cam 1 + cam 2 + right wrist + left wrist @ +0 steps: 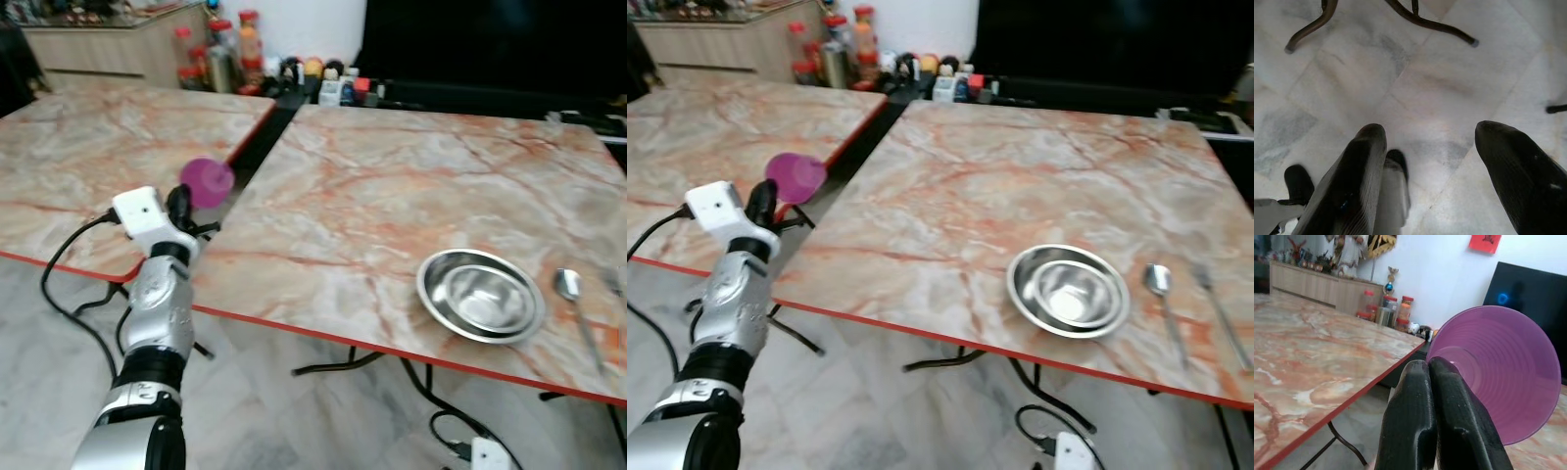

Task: Setting the table

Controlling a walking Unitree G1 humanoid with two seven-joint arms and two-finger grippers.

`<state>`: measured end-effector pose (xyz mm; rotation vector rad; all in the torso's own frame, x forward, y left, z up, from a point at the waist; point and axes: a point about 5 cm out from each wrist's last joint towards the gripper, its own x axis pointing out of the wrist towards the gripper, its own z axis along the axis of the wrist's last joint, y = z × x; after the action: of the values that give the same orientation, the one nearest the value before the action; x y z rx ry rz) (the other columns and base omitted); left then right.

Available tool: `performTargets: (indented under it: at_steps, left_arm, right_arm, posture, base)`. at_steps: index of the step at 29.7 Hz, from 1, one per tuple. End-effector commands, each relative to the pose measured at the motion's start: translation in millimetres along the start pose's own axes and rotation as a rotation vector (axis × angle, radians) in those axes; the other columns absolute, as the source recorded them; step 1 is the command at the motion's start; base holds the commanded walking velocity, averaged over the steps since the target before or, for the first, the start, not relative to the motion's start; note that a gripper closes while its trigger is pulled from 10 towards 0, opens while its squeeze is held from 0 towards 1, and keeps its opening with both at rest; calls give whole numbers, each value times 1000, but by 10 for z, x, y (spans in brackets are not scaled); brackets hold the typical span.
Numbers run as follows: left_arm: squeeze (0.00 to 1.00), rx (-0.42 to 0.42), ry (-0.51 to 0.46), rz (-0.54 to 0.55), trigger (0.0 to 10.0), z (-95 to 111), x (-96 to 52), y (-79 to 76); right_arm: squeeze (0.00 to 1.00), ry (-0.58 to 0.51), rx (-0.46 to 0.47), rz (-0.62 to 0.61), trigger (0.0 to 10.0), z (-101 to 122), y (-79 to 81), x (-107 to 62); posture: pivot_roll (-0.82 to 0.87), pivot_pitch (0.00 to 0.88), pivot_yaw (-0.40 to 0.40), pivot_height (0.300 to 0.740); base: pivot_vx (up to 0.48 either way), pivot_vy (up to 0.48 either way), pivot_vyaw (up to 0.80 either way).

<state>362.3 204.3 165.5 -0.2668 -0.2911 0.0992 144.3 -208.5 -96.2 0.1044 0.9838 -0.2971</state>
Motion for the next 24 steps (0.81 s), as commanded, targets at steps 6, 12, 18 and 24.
performTargets:
  at_steps: [6,12,18,24]
  left_arm:
    - [0,-8,-3,-33,10000,2,12,-92]
    - [0,-10,-3,-36,10000,3,16,-105]
    - [0,-18,31,-18,10000,-45,-2,-44]
    - [0,-19,20,5,10000,-15,2,-2]
  right_arm:
    - [0,-7,-7,-18,10000,16,-68,1]
    - [0,-3,-13,-16,10000,1,-68,-2]
    - [0,-1,-5,-19,10000,-4,-76,-3]
    - [0,-1,6,-16,10000,11,-70,1]
  posture:
    - [3,0,12,740]
    - [3,0,7,740]
    - [1,0,5,740]
    - [0,0,-3,740]
  base:
    - [0,-272,0]
    - [0,-135,0]
    - [0,0,0]
    - [0,0,0]
